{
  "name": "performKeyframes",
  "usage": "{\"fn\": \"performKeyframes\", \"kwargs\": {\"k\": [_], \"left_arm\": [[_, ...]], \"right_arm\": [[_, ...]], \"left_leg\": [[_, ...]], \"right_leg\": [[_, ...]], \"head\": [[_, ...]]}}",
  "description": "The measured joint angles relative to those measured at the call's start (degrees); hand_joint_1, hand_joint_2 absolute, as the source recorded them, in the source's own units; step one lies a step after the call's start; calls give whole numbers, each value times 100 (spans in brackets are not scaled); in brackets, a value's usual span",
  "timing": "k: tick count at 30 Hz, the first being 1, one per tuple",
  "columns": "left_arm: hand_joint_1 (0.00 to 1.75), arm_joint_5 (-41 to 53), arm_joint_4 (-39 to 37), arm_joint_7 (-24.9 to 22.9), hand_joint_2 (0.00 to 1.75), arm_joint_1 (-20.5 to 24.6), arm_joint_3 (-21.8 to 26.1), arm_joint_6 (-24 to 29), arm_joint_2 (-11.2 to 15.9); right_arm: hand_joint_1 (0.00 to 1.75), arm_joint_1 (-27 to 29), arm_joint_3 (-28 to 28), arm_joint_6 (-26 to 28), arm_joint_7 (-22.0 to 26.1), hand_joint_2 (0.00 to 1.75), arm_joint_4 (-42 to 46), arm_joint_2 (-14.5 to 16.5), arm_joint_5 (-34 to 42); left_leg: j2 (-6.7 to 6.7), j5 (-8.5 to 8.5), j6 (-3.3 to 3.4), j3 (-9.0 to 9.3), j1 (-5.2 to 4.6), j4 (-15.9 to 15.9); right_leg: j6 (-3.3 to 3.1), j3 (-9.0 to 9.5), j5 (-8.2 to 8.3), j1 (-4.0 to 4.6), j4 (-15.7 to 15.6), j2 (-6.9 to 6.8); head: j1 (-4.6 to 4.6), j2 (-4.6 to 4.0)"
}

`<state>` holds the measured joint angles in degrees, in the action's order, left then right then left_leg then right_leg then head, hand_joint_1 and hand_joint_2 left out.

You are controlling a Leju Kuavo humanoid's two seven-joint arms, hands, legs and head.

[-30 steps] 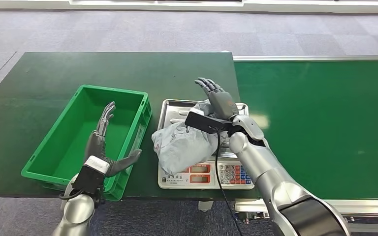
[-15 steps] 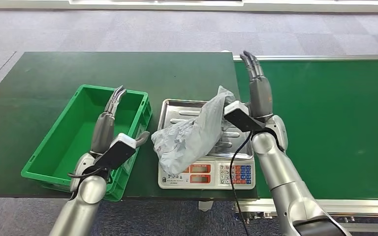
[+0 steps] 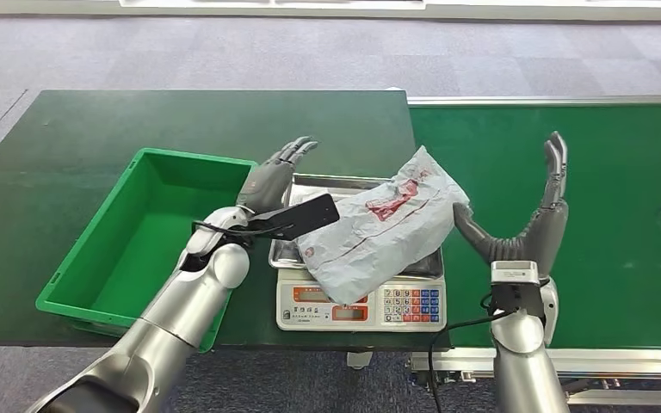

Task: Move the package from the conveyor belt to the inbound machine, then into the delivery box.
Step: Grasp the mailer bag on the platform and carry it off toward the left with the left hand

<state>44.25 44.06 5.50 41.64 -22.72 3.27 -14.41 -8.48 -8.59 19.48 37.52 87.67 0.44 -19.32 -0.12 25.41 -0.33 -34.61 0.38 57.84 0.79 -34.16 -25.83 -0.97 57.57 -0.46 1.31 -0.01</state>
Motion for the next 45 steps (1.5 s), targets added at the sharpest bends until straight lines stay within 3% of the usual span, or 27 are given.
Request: {"fn": "performKeyframes", "kwargs": {"k": [4,7,11,12,16,17,20,25,31,34,38,45], "left_arm": [[0,-1126,-616,323,175,249,-119,-1198,-330],[0,-2136,-913,400,175,318,-490,-2004,-490],[0,-2521,-1147,407,175,334,-1020,-2294,-585],[8,-2539,-1185,396,175,338,-1109,-2299,-598],[155,-2651,-1289,183,175,344,-1637,-2111,-629],[164,-2728,-1303,131,175,344,-1810,-2053,-633],[175,-2930,-1332,78,175,343,-2262,-1962,-637],[173,-3064,-1347,49,175,344,-2728,-1761,-648],[175,-2752,-1317,-321,175,343,-3241,-539,-665],[175,-2673,-1316,-396,175,342,-3390,-219,-666],[175,-2540,-1326,-449,175,344,-3455,665,-665],[175,-2459,-1333,-352,175,347,-3440,1330,-663]], "right_arm": [[0,202,70,111,-67,175,367,0,-33],[0,275,120,183,-147,175,542,0,-71],[0,351,187,197,-185,175,712,0,-75],[0,366,201,202,-187,175,744,1,-75],[0,482,285,260,-198,175,930,24,-154],[0,517,307,275,-210,175,987,40,-188],[0,597,362,297,-243,175,1123,98,-241],[0,674,440,322,-251,175,1266,182,-297],[0,810,508,332,-255,175,1527,293,-406],[0,864,541,332,-265,175,1626,331,-448],[0,980,606,319,-273,175,1781,390,-518],[0,1099,677,289,-249,175,1950,455,-526]], "left_leg": [[0,0,1,0,-2,0],[0,1,2,0,-4,0],[3,2,2,1,-4,0],[3,2,2,1,-4,0],[0,1,2,1,-3,0],[0,1,2,0,-3,-1],[0,2,2,0,-3,-1],[0,2,3,1,-3,-1],[0,3,4,1,-3,-1],[0,3,4,1,-3,-1],[0,3,4,1,-3,-1],[0,3,4,0,-3,-1]], "right_leg": [[0,1,0,-3,0,1],[1,1,0,-4,0,1],[1,0,0,-2,0,2],[1,0,0,-2,0,3],[1,2,-1,-1,0,1],[1,3,-1,-1,0,1],[1,3,-1,-2,0,2],[2,5,-1,-3,0,1],[2,4,-1,-2,0,3],[2,4,-1,-2,0,3],[2,4,-1,-1,0,2],[2,5,-1,-2,0,2]], "head": [[0,1],[0,1],[0,1],[0,1],[0,1],[0,1],[0,1],[0,1],[0,1],[0,1],[0,1],[-1,1]]}}
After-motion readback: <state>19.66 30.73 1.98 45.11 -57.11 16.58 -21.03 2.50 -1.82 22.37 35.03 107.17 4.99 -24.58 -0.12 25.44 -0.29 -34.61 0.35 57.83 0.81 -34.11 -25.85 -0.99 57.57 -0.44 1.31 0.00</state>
